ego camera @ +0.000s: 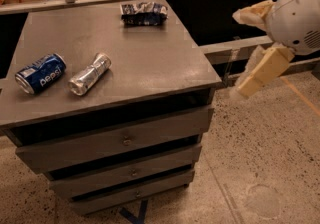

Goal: Move redbull can near blue chip bag

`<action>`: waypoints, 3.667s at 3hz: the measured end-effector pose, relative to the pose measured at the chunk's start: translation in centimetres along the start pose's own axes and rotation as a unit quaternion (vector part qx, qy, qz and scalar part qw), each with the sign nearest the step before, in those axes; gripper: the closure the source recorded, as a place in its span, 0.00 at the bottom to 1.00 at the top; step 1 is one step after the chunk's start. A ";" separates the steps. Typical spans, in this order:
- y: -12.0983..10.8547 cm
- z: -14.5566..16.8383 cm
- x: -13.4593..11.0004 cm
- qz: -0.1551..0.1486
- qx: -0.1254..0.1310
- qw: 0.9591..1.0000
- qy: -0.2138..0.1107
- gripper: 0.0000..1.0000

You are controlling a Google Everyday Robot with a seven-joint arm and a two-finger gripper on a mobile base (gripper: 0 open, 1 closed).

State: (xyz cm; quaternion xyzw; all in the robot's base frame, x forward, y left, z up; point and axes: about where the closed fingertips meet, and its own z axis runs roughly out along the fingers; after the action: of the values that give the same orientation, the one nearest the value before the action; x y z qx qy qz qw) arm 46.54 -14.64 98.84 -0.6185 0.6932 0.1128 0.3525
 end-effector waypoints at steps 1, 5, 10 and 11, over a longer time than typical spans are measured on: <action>-0.2 3.2 -3.2 0.001 -0.006 0.995 -0.099 0.00; 0.7 10.5 -8.8 0.061 0.002 0.977 -0.204 0.00; -1.6 25.8 -17.0 0.047 0.013 0.960 -0.277 0.00; -3.3 27.8 -16.8 0.048 -0.009 0.957 -0.287 0.00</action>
Offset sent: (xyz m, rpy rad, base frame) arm 0.0390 0.1183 -0.0298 0.4872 -0.0079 0.0601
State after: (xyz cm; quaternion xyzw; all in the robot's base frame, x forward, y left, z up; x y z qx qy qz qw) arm 59.08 14.25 90.16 -0.5294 0.5903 0.3089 0.5252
